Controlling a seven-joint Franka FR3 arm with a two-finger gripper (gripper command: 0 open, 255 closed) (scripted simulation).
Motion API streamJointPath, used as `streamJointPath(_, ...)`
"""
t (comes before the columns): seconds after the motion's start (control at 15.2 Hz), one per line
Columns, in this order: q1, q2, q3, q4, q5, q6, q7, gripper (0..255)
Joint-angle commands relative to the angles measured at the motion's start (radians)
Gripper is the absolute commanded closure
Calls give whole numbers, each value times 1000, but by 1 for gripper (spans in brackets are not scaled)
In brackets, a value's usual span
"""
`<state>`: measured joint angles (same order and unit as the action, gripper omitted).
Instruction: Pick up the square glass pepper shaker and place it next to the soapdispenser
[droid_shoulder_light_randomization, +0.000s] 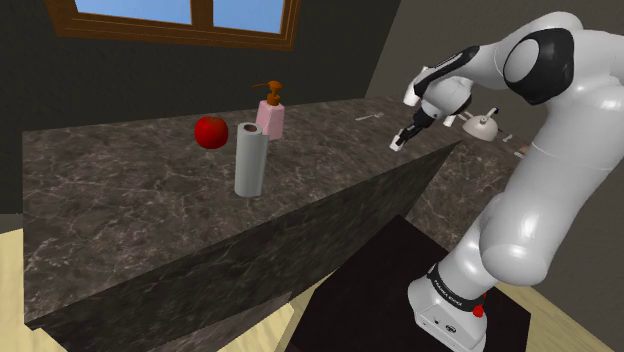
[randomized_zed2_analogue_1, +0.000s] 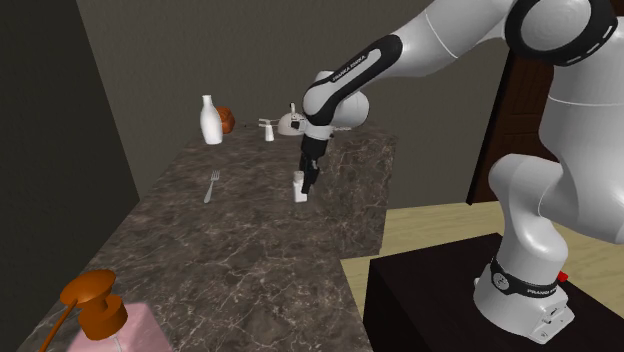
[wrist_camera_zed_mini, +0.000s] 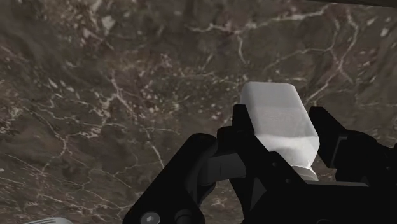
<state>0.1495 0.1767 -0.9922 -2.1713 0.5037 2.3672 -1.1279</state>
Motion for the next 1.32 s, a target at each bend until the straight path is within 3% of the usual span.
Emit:
streamJointPath(0.0,14,-25,-15,10,-39,-18,30,255)
streamJointPath(0.59,56,-135,-51,55,-196,-96,152,255)
streamJointPath(1.25,64,-230,-42,132,-322,-204,257,255)
